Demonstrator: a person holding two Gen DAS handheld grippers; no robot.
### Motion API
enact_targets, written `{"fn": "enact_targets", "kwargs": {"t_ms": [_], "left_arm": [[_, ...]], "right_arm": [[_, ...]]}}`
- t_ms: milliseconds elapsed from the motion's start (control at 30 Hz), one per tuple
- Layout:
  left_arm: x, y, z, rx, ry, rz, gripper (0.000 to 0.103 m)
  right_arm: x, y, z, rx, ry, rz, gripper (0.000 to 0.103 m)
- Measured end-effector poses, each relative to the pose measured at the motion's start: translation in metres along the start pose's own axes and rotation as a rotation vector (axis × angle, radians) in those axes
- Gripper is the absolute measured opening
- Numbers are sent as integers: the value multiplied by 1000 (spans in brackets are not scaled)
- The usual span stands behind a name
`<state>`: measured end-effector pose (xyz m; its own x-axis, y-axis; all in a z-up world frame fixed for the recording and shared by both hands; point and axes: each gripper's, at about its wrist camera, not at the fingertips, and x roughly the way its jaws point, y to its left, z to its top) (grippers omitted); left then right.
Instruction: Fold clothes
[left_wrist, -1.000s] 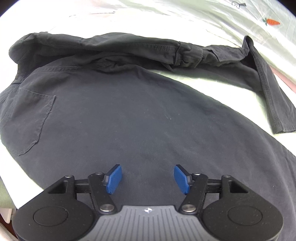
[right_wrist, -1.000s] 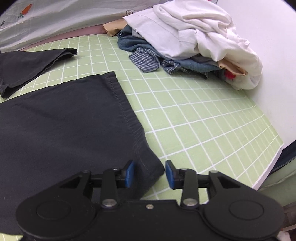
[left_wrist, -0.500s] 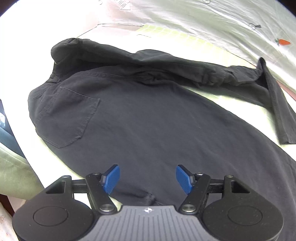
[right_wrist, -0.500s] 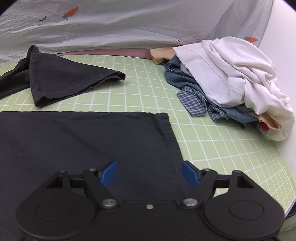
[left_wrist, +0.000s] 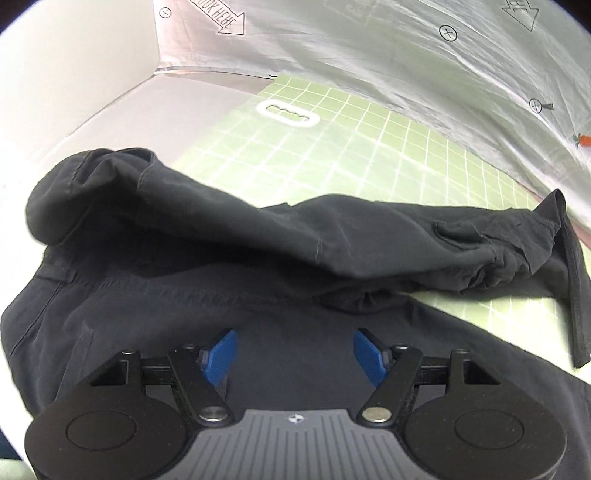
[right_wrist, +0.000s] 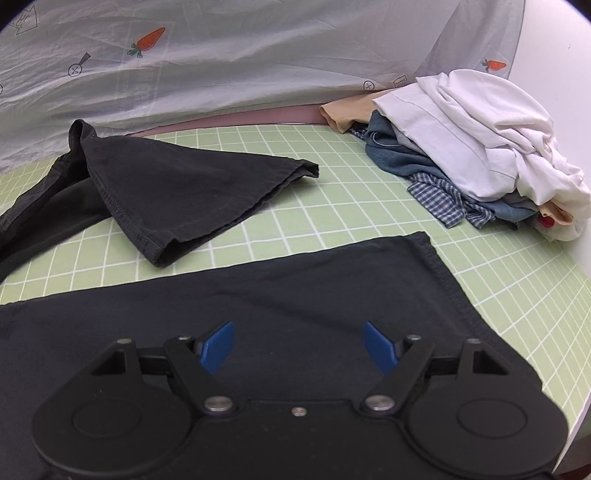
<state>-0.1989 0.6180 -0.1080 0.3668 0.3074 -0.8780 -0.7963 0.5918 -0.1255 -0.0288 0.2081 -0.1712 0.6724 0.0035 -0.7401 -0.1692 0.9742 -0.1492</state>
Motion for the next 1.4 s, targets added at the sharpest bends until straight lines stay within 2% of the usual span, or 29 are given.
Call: {"fn": "enact_targets", "kwargs": {"t_ms": [100, 200, 333, 433, 600, 667, 833, 1000, 1067, 1133, 1200, 1300, 1400], "left_arm": [[20, 8, 24, 21, 17, -51, 72], [41, 10, 42, 43, 28, -51, 72], [54, 15, 63, 42, -32, -60, 73], [63, 18, 86, 11, -85, -57, 73], [96, 38, 141, -129, -76, 19, 72], [100, 43, 151, -158, -81, 15, 72], [99, 35, 145, -91, -108, 37, 73], [100, 38, 133, -124, -84, 29, 73], [99, 38, 129, -119, -80, 36, 73], [99, 38, 125, -114, -74, 41, 73], [99, 38, 124, -116, -71, 41, 73], [100, 40, 123, -120, -65, 41, 73], [100, 39, 124, -116, -59, 46, 73]], "right_arm": [[-1, 31, -1, -3, 22, -22, 78], [-1, 57, 2, -25, 33, -32, 78], [6, 82, 12, -80, 47, -55, 78], [9, 90, 23, -105, 38, -66, 78], [19, 96, 42, -81, 45, -90, 78], [22, 100, 48, -94, 33, -87, 78], [37, 119, 57, -188, 21, -66, 76], [57, 141, 64, -266, 18, 16, 66], [66, 151, 65, -317, 12, -15, 62], [73, 154, 66, -335, 20, -40, 51], [79, 150, 68, -334, 29, -44, 27], [77, 134, 73, -288, 11, -67, 21], [64, 106, 90, -194, -56, -164, 19]]}}
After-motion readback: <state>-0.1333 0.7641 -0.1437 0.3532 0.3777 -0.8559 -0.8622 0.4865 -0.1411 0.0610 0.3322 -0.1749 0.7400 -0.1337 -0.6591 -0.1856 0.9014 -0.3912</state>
